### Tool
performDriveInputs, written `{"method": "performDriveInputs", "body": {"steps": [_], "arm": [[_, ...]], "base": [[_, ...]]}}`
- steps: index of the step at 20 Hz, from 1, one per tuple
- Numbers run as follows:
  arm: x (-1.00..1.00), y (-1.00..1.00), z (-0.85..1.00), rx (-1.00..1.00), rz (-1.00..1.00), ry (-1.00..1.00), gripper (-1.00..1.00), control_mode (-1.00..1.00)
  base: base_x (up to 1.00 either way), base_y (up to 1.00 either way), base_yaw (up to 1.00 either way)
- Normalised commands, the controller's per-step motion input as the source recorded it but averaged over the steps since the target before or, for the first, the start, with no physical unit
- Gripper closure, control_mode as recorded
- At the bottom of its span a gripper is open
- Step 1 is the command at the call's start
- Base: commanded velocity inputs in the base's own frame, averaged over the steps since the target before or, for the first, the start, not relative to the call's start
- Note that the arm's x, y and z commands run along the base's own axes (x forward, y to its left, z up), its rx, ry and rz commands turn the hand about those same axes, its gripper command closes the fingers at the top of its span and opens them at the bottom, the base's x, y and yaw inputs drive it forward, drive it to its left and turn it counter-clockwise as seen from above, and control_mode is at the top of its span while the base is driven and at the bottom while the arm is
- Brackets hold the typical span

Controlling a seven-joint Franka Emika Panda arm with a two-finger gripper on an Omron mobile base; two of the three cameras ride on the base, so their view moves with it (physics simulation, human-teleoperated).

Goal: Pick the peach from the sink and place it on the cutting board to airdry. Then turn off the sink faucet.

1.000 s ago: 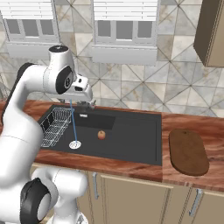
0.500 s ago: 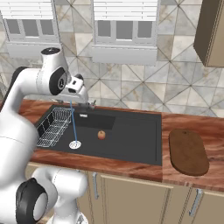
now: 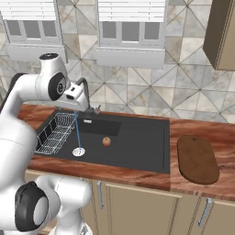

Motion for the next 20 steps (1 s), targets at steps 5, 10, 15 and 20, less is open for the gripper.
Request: {"method": "performDriveInputs", "body": {"steps": [5,10,15,20], "arm": [[0.25,0.07,-0.20,0.00,-0.03,0.06,-1.00,-1.00],[0.21,0.00,-0.19,0.00,-0.01,0.05,-1.00,-1.00],[0.25,0.00,-0.18,0.00,-0.02,0.04,-1.00,-1.00],[0.17,0.00,-0.22,0.00,-0.03,0.00,-1.00,-1.00]], "base": [[0.00,0.00,0.00],[0.00,0.00,0.00],[0.00,0.00,0.00],[0.00,0.00,0.00]]}}
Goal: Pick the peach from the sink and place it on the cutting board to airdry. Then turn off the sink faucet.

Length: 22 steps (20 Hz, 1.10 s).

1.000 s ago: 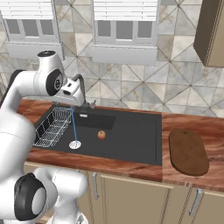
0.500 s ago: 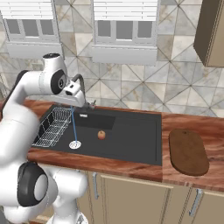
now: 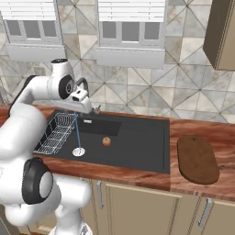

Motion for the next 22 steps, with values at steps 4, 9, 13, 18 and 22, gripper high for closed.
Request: {"method": "performDriveInputs", "body": {"steps": [4,9,13,18,22], "arm": [[0.13,0.00,-0.24,0.00,-0.04,0.00,-1.00,-1.00],[0.12,0.00,-0.27,0.00,-0.04,0.00,-1.00,-1.00],[0.10,0.00,-0.26,0.00,-0.04,0.00,-1.00,-1.00],[0.10,0.00,-0.23,0.00,-0.02,0.00,-1.00,-1.00],[0.20,0.00,-0.27,0.00,-0.02,0.03,-1.00,-1.00]], "base": [[0.00,0.00,0.00],[0.00,0.00,0.00],[0.00,0.00,0.00],[0.00,0.00,0.00],[0.00,0.00,0.00]]}}
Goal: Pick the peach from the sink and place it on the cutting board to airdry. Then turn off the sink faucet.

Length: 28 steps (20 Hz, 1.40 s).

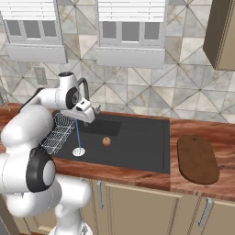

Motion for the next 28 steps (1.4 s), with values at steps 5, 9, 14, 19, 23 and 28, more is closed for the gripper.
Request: {"method": "performDriveInputs", "body": {"steps": [5,9,14,19,23,28], "arm": [[0.13,0.00,-0.24,0.00,-0.02,0.02,-1.00,-1.00],[0.11,0.00,-0.22,0.00,-0.02,0.02,-1.00,-1.00],[0.09,0.00,-0.22,0.00,-0.02,0.02,-1.00,-1.00],[0.07,0.00,-0.22,0.00,-0.02,0.02,-1.00,-1.00],[0.06,-0.01,-0.23,0.01,-0.01,0.01,-1.00,-1.00],[0.02,-0.01,-0.25,0.01,-0.01,0.00,-1.00,-1.00]], "base": [[0.00,0.00,0.00],[0.00,0.00,0.00],[0.00,0.00,0.00],[0.00,0.00,0.00],[0.00,0.00,0.00],[0.00,0.00,0.00]]}}
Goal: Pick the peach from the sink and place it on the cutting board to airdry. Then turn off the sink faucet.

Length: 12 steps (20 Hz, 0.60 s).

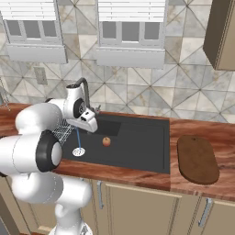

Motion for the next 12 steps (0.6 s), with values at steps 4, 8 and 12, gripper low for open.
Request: {"method": "performDriveInputs", "body": {"steps": [4,8,12], "arm": [[0.06,-0.01,-0.23,0.00,0.00,0.00,-1.00,-1.00],[0.09,-0.03,-0.21,0.00,-0.01,0.00,-1.00,-1.00],[0.00,-0.16,-0.17,0.00,-0.02,0.00,-1.00,-1.00]], "base": [[0.00,0.00,0.00],[0.00,0.00,0.00],[0.00,0.00,0.00]]}}
